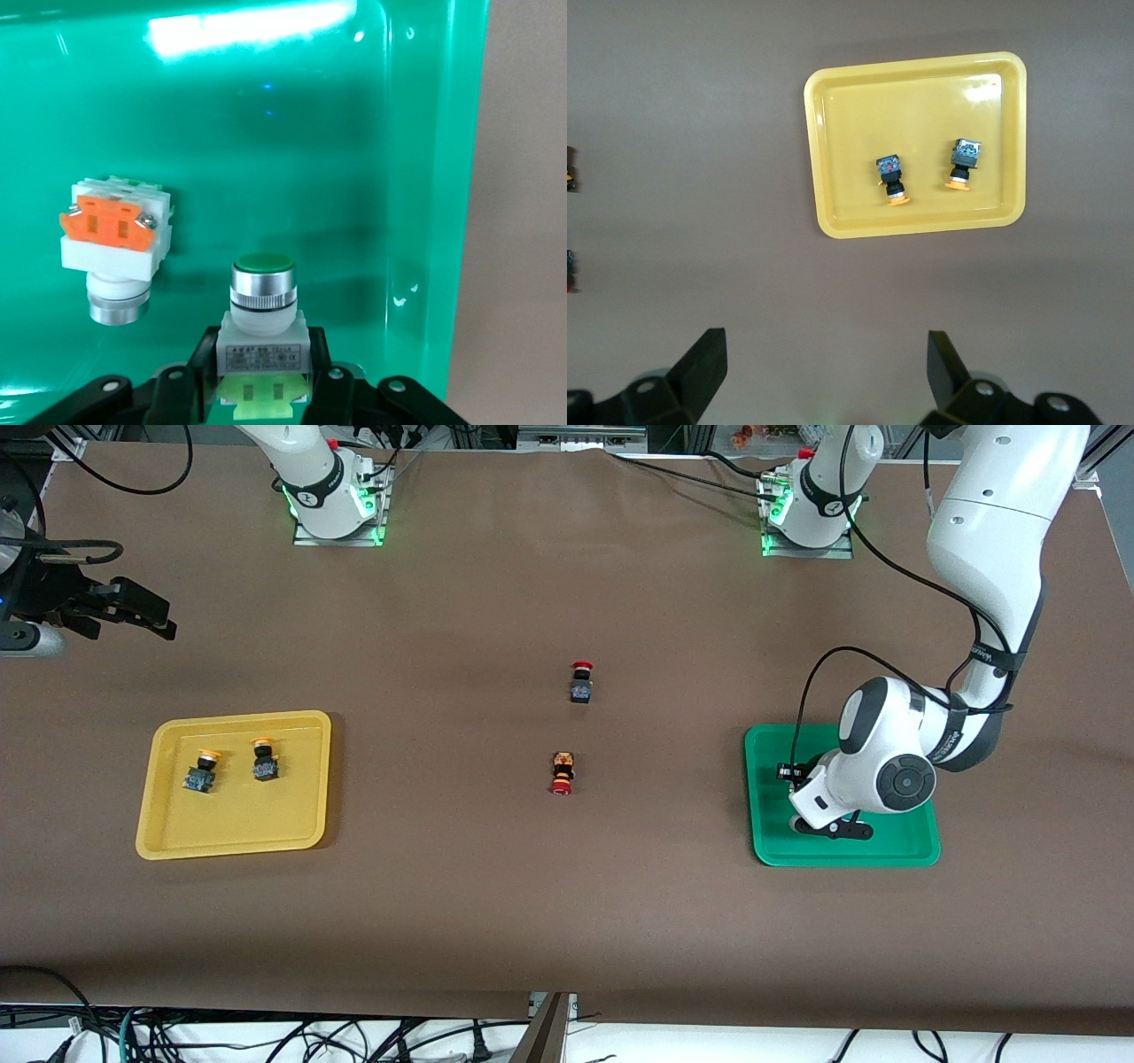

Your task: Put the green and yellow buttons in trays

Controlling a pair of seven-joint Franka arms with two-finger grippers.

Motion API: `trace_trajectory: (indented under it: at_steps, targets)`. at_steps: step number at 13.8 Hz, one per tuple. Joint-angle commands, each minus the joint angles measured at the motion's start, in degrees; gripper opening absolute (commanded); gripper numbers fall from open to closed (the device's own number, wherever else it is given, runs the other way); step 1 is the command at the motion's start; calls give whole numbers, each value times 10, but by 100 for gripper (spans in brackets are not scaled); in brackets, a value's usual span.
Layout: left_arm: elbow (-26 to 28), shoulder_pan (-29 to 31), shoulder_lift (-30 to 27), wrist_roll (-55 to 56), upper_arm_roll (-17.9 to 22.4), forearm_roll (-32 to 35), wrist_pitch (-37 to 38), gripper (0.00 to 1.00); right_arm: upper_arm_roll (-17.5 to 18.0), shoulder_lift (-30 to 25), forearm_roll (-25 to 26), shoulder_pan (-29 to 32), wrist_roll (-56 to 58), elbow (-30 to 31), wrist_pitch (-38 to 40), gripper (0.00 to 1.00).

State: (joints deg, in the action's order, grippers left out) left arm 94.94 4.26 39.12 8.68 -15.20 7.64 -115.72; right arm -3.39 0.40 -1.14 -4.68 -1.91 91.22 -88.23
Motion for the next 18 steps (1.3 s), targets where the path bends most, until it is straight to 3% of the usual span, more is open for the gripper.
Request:
trace_trajectory:
  at_steps: [1, 6, 11, 13, 16, 18]
  targets:
    - [-4, 7, -8, -8, -4, -11, 6, 100, 5, 7, 9, 2, -1, -14, 4, 100]
    - [-13, 10, -41, -11, -8, -12, 8, 100, 4, 7, 9, 2, -1, -14, 5, 100]
    - [-60, 18, -83, -16, -11, -40, 51, 100, 4, 7, 9, 2, -2, -17, 2, 100]
    - [-64, 44, -123, -16, -11, -61, 75, 100, 4, 16, 9, 3, -1, -30, 4, 100]
    - [-64, 49, -241, -40, -10, -61, 174, 100, 4, 24, 10, 3, 0, -35, 5, 100]
    - [-64, 51, -286, -46, -9, -61, 216, 100, 4, 24, 10, 3, 0, -36, 5, 100]
